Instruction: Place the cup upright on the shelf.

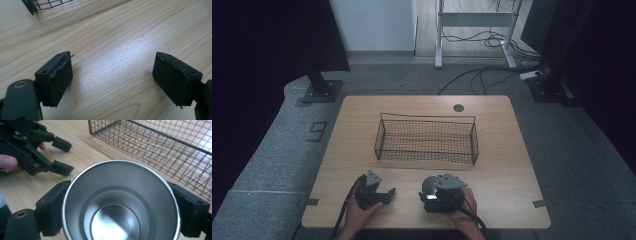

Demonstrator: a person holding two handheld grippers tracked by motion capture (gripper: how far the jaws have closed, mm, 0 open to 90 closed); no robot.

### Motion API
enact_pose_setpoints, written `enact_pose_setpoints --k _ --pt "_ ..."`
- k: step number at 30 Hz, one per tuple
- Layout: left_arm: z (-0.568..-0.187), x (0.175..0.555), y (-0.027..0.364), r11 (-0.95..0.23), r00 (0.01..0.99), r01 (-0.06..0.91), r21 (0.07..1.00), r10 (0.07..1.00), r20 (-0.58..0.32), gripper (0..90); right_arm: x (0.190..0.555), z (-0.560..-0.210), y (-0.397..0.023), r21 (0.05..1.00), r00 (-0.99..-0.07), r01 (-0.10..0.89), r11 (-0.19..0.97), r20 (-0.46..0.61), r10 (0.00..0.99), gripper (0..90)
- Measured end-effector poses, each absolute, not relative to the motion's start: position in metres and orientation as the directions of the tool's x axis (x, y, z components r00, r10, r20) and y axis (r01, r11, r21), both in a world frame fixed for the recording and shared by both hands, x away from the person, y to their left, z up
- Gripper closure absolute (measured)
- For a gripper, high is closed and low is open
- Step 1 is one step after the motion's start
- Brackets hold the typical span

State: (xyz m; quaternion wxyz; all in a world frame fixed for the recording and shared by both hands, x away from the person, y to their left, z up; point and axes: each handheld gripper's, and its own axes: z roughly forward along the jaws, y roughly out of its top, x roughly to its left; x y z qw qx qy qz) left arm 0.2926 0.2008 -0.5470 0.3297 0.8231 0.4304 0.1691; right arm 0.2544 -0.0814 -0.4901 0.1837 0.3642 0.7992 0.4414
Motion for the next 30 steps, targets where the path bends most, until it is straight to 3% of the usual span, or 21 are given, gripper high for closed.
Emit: enact_pose_setpoints --k 30 --pt "-0.547 0.293 0.201 -0.412 0.572 0.597 0.688 0.820 -0.006 16.3 0.265 -0.470 -0.088 0.856 -0.658 0.410 0.316 0.038 0.752 13.5"
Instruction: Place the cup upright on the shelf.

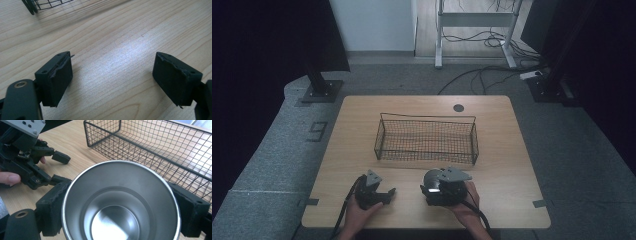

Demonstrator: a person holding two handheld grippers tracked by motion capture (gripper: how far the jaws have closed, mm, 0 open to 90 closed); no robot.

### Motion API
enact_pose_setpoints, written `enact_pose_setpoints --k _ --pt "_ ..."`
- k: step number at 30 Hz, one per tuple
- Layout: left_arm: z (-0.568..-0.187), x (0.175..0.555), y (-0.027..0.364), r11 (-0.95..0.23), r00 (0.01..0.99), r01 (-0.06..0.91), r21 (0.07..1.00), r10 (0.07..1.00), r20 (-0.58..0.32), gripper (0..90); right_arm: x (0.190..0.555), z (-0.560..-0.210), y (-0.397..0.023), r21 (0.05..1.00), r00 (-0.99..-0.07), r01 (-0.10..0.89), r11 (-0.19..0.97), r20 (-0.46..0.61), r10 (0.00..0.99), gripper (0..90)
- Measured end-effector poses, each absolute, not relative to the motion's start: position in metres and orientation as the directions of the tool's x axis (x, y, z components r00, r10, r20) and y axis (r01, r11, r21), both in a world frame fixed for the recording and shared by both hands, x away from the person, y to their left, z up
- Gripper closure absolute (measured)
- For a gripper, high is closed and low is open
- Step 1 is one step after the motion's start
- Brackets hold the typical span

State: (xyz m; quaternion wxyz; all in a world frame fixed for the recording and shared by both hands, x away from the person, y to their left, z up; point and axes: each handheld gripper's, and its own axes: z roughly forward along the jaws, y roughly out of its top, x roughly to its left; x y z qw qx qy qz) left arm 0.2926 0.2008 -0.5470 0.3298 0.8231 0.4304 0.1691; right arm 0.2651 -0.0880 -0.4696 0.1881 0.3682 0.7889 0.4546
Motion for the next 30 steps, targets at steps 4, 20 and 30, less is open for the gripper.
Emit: enact_pose_setpoints --k 4,20,30 --pt "-0.547 0.293 0.201 -0.412 0.572 0.597 0.688 0.820 -0.005 16.3 0.267 -0.467 -0.090 0.858 -0.653 0.409 0.310 0.038 0.757 13.5" --pt "-0.547 0.293 0.201 -0.412 0.572 0.597 0.688 0.820 -0.006 16.3 0.276 -0.454 -0.098 0.866 -0.636 0.406 0.292 0.038 0.771 13.5" --pt "-0.547 0.293 0.201 -0.411 0.572 0.597 0.689 0.820 -0.006 16.3 0.283 -0.443 -0.100 0.873 -0.633 0.401 0.280 0.043 0.773 13.5"
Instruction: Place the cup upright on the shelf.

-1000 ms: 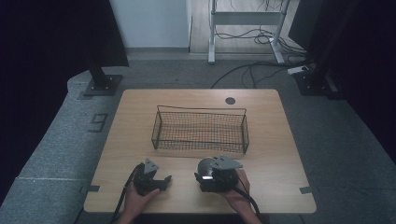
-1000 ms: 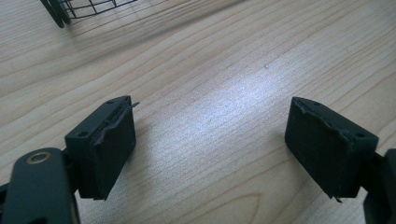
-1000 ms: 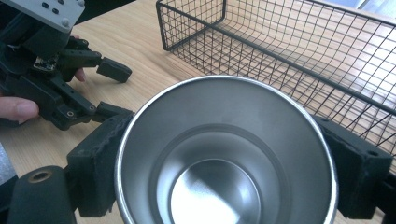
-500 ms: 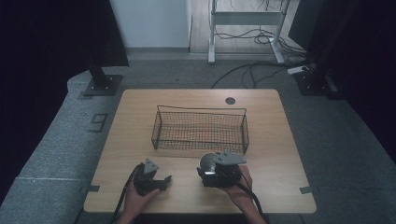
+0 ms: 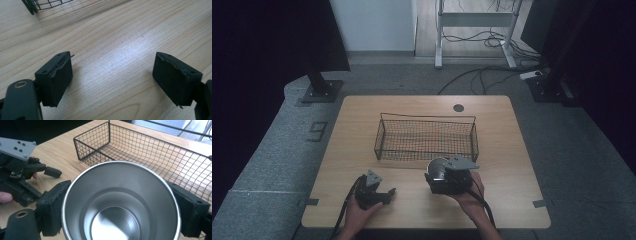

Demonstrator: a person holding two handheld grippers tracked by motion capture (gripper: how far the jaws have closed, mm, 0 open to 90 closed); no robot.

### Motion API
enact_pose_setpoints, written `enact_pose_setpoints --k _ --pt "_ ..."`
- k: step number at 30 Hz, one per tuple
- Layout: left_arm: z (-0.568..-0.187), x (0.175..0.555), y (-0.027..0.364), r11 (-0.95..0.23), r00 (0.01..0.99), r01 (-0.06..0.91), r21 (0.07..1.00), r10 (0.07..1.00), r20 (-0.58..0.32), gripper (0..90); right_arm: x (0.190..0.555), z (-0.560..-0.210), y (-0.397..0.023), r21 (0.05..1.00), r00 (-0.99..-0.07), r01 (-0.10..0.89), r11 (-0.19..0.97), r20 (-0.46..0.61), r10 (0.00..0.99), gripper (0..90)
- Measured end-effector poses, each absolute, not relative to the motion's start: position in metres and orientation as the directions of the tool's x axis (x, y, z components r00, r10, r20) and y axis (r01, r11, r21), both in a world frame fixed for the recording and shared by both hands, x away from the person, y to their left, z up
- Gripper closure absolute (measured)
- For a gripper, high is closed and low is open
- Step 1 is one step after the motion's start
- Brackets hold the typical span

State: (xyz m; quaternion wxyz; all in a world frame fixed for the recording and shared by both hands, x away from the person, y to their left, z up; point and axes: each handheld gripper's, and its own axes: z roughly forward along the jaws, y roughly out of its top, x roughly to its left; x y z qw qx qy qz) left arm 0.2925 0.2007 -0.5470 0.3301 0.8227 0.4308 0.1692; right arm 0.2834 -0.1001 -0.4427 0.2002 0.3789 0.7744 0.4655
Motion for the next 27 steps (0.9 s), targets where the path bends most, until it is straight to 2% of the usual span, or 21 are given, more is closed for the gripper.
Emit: enact_pose_setpoints --k 27 --pt "-0.547 0.292 0.201 -0.412 0.572 0.597 0.689 0.820 -0.005 16.3 0.301 -0.415 -0.108 0.884 -0.623 0.392 0.254 0.052 0.781 13.5"
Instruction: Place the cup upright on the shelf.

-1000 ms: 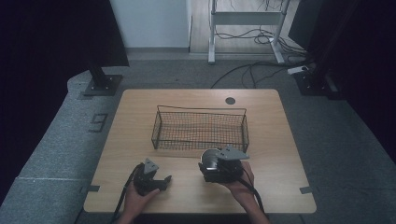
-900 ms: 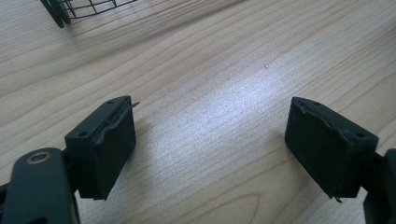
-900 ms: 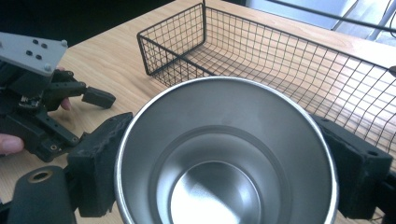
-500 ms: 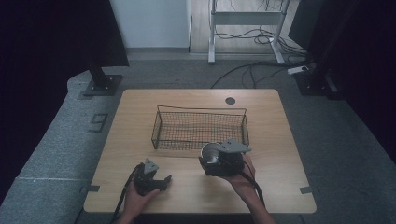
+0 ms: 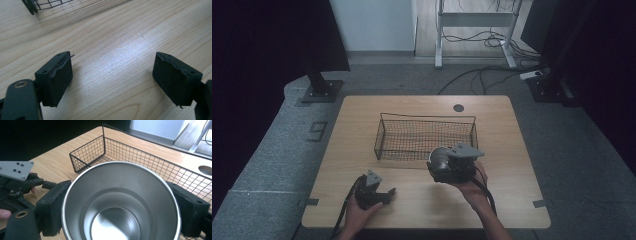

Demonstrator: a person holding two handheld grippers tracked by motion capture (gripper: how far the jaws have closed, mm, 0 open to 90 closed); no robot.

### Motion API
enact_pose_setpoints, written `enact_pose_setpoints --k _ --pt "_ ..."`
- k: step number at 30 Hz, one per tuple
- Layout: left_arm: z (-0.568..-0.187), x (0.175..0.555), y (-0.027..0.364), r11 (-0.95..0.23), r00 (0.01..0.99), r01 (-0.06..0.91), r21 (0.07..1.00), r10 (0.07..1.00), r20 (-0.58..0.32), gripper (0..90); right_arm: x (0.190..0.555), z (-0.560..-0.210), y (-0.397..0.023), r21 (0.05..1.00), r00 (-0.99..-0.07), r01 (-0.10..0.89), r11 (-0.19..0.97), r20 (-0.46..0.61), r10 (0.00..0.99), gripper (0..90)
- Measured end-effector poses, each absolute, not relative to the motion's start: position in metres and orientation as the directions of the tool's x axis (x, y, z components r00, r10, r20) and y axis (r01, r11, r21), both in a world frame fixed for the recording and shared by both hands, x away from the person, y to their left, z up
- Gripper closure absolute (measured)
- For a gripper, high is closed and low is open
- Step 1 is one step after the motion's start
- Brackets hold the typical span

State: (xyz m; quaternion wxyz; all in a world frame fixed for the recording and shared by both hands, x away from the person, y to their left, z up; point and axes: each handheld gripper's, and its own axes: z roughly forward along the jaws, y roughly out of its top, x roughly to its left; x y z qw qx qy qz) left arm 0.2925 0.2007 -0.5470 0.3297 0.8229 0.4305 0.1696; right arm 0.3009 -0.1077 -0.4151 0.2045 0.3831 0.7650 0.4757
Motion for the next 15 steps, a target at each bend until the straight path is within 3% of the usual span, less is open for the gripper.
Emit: enact_pose_setpoints --k 15 --pt "-0.547 0.292 0.201 -0.412 0.572 0.597 0.689 0.820 -0.005 16.3 0.314 -0.406 -0.113 0.888 -0.604 0.395 0.236 0.058 0.795 13.5"
